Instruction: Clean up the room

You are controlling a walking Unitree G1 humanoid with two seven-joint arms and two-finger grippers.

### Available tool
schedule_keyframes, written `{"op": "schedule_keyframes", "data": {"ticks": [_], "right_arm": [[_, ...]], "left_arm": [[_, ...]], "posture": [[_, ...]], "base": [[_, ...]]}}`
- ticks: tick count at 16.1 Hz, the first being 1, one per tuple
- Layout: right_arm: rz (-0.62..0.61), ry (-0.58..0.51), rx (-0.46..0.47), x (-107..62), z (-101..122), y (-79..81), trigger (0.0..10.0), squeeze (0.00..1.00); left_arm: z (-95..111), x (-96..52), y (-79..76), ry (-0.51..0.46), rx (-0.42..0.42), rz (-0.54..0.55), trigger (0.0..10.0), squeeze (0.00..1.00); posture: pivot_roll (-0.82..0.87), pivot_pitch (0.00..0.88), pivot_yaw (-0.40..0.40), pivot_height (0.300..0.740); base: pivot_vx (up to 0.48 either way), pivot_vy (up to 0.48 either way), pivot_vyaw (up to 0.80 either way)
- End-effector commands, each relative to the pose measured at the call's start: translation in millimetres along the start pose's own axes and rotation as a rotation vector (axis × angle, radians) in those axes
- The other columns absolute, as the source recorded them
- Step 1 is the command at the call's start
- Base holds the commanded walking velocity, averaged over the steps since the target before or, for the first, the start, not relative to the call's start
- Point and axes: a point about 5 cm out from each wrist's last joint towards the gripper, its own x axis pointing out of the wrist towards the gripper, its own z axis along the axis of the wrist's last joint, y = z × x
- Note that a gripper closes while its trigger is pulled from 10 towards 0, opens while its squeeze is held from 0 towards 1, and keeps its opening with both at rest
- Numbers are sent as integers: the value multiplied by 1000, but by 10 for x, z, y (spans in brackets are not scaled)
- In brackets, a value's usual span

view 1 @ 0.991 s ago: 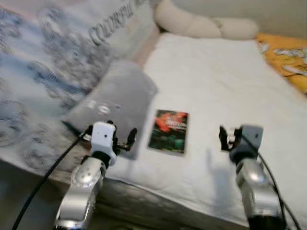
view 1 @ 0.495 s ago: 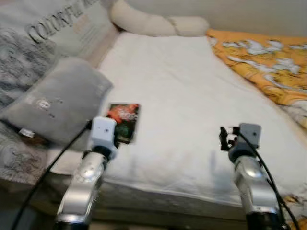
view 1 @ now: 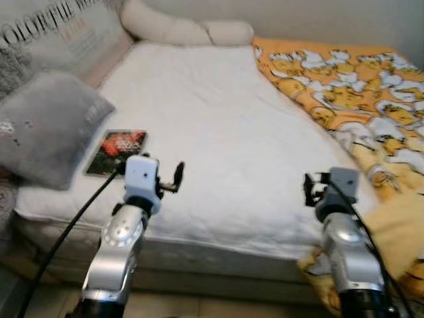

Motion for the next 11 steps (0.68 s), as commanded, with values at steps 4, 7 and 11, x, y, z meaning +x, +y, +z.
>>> {"op": "schedule_keyframes", "data": {"ticks": [4, 7, 11], "right_arm": [[22, -26, 2, 9, 73, 44, 10000, 0], [23, -22, 10, 9, 71, 50, 10000, 0], [26, -6, 22, 12, 52, 61, 10000, 0]], "left_arm": [[30, 38, 77, -16, 11, 79, 10000, 0], [50, 48, 87, -29, 17, 64, 10000, 0], [51, 43, 78, -35, -3, 43, 10000, 0]], "posture": [[128, 0, 12, 740], [129, 0, 14, 740], [129, 0, 16, 740]], "base": [[0, -235, 0], [0, 0, 0], [67, 0, -409]]}}
